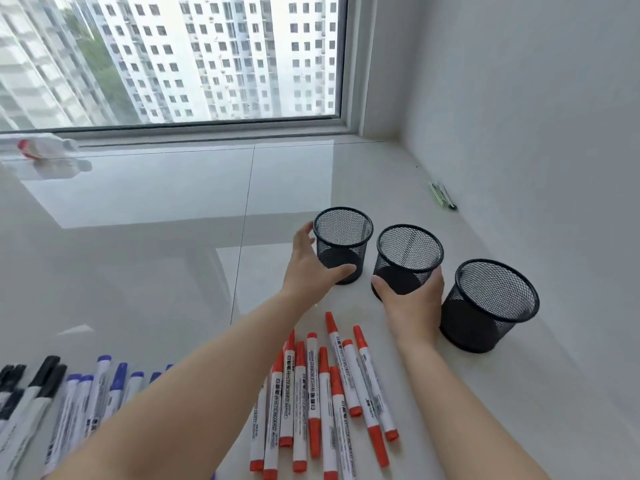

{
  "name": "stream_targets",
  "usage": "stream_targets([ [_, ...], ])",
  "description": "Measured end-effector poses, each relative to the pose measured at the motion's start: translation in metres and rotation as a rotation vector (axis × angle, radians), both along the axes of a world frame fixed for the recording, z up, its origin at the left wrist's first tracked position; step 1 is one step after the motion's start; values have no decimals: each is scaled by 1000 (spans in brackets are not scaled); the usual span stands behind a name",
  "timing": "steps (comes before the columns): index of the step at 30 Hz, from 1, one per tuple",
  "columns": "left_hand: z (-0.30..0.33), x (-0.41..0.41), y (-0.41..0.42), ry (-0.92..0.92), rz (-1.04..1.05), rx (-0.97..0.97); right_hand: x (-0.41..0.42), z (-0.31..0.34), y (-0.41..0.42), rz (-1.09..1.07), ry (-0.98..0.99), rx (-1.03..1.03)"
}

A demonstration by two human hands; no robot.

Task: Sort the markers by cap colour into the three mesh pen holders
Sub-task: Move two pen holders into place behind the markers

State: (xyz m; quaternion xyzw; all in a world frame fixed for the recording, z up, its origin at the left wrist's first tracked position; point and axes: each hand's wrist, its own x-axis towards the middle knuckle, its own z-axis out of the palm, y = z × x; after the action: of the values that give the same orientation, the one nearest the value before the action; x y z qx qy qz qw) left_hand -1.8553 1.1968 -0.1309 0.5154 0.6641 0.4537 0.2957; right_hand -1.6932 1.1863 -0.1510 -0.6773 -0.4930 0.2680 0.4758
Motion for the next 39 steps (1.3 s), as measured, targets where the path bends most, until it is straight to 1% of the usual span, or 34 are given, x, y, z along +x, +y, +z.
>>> stream_targets([
  [3,-4,5,7,-72,7,33,-2,-1,5,-42,-22,13],
  [8,1,8,8,55,73,17,2,9,9,-21,-22,-49],
  [12,12,-14,-6,90,108,53,-4,26,8,19,-43,-56],
  [16,20,-63,-37,82,151,68,-44,44,-3,165,-7,-6],
  [18,24,-90,-54,107,174,55,-71,50,-11,250,6,22],
  [20,25,-116,-70,136,210,50,-98,52,-19,330,1,44],
  [23,24,-149,-93,119,289,29,-135,47,-32,428,-16,43],
  [27,19,-185,-116,136,364,-11,-170,38,-40,478,-10,-20],
  [32,13,-207,-130,202,351,-43,-192,29,-41,541,-31,-41],
  [36,8,-211,-131,149,352,-36,-197,23,-39,538,-56,-46],
  [39,7,-213,-131,144,342,-35,-200,20,-36,535,-68,-36],
])
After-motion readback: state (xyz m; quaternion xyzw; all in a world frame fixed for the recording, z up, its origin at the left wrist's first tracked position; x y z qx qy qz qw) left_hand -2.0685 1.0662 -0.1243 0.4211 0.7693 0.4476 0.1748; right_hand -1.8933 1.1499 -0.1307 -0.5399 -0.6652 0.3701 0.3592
